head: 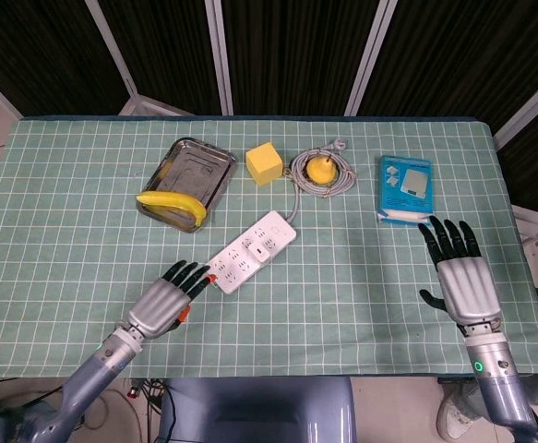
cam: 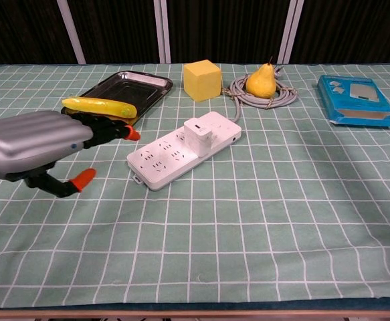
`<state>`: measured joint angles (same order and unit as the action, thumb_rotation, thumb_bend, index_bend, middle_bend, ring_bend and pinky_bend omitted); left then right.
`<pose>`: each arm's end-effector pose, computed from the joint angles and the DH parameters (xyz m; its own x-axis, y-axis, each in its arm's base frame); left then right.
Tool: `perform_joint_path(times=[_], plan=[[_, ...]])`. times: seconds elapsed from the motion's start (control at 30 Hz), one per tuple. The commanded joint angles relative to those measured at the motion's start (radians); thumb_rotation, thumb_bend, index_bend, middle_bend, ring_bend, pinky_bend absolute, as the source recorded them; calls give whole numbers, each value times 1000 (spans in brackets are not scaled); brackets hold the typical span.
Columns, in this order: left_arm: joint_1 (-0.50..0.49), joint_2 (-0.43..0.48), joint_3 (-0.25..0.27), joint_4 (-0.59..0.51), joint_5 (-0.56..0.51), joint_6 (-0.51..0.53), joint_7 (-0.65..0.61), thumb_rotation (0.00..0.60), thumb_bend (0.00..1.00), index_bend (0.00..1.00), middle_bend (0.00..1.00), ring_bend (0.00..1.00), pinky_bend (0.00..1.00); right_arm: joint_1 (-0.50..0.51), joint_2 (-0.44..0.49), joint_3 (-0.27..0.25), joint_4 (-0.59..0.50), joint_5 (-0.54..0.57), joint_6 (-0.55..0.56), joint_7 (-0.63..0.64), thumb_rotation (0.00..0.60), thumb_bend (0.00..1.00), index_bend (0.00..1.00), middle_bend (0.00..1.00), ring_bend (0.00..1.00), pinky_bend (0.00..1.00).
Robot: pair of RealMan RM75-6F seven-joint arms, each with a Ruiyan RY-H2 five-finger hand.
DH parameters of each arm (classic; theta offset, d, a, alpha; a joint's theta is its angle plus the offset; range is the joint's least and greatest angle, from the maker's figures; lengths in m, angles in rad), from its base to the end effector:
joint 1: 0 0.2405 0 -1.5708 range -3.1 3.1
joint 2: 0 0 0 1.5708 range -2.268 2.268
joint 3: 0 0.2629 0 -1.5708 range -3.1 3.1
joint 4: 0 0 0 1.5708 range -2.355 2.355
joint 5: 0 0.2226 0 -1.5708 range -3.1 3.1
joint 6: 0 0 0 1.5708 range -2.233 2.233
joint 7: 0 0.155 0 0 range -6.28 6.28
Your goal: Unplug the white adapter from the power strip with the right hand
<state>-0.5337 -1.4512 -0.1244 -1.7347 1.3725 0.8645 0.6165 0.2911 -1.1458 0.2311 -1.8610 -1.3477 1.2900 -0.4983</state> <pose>-0.1519 0.2695 -0.0353 0.6578 0.2418 0.7133 0.6798 -0.5984 -0.4240 -0.2211 -0.2769 0.1269 0.5562 0.0395 0.8301 -0.8202 -0.1349 0.5560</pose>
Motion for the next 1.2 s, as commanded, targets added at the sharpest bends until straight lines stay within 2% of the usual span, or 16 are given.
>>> perform_joint_path(times=[0.03,0.3,0.6,0.87,1.07,1.2], plan=[[-58,-52,-26,55,-47,-56,26,600,582,60,10,0,97,54,-16,35,-25,71,-51,-63,600,128,0,0,0,0],[-138,-130,-43,149,-110,-111,24,600,582,73,13,0,100,144,-54,75,-20,182,-102,-162,600,129,0,0,0,0],[-178,-178,-25,216,-143,-133,9,600,583,86,23,0,102,239,-99,95,10,250,-152,-239,600,129,0,0,0,0],[-192,-188,-1,240,-154,-123,-9,600,583,92,27,0,103,356,-163,112,96,206,-221,-236,600,128,0,0,0,0],[-196,-189,18,242,-157,-113,-23,600,583,97,34,0,122,441,-211,126,162,213,-278,-239,600,128,0,0,0,2],[-198,-192,29,248,-157,-106,-31,600,582,97,35,0,122,497,-230,122,219,197,-325,-242,600,128,0,0,0,65]])
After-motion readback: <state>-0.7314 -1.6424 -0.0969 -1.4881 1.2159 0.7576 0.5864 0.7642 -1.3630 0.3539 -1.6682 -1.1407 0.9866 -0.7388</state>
